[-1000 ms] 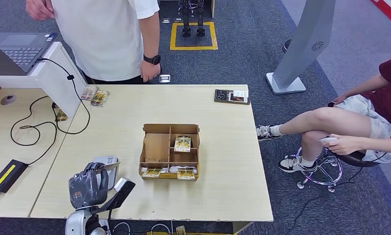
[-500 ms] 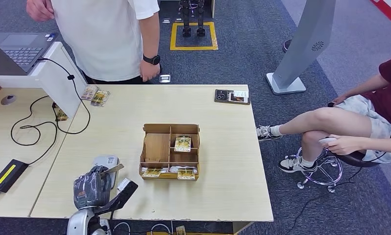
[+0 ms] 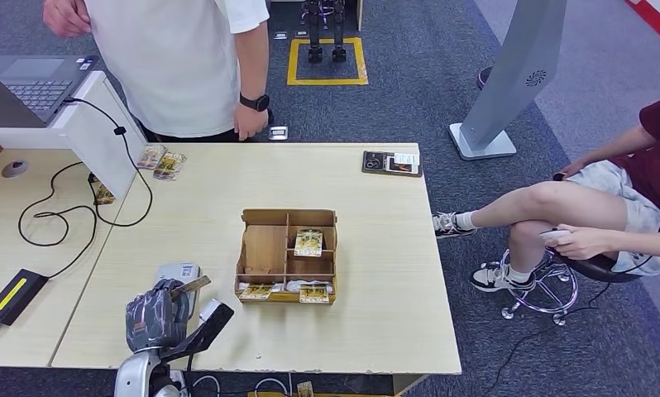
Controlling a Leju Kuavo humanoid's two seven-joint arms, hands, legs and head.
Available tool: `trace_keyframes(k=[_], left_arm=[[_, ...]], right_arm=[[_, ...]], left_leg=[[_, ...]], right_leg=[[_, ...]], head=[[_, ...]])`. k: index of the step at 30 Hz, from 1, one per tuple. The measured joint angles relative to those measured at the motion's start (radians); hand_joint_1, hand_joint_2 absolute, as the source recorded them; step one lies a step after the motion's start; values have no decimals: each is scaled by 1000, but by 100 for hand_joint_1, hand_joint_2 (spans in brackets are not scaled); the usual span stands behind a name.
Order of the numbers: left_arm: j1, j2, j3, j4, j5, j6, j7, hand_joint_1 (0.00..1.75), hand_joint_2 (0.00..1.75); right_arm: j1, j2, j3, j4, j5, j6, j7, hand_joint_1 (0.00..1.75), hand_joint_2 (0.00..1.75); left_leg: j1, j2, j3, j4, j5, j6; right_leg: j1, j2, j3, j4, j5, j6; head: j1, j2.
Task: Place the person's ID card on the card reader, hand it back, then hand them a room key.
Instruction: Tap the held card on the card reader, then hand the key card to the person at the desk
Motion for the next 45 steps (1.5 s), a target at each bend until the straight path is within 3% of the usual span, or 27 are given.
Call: trace_keyframes(k=[9,14,19,29,43,45], left_arm=[[17,-4,0,-9,28,106,-60,175,175],[33,-19,5,-101,15,135,-132,175,175],[17,-26,6,-174,4,137,-147,175,175],[-119,8,6,-179,1,104,-106,175,175],[-342,26,-11,-73,54,61,-89,175,175],[-360,27,-18,-64,58,61,-91,96,175]], right_arm=[[0,0,0,0,0,-3,1,0,175],[1,0,0,0,14,-5,2,0,175],[-1,0,0,0,38,-3,6,0,175],[-18,0,0,-2,95,15,29,0,175],[-43,0,0,-10,158,30,55,0,175],[-45,0,0,-10,161,30,58,0,175]], left_leg=[[0,0,0,0,0,0],[0,0,-1,0,0,0],[0,0,-1,0,0,0],[0,0,-1,0,1,0],[0,0,-1,1,1,0],[0,0,-1,1,1,0]], right_leg=[[0,0,-1,0,0,0],[0,0,-2,0,0,0],[0,0,-2,0,0,0],[0,0,-2,0,1,0],[0,1,-2,0,1,0],[0,1,-3,0,1,0]], head=[[0,0],[0,0],[0,0],[0,0],[0,0],[0,0]])
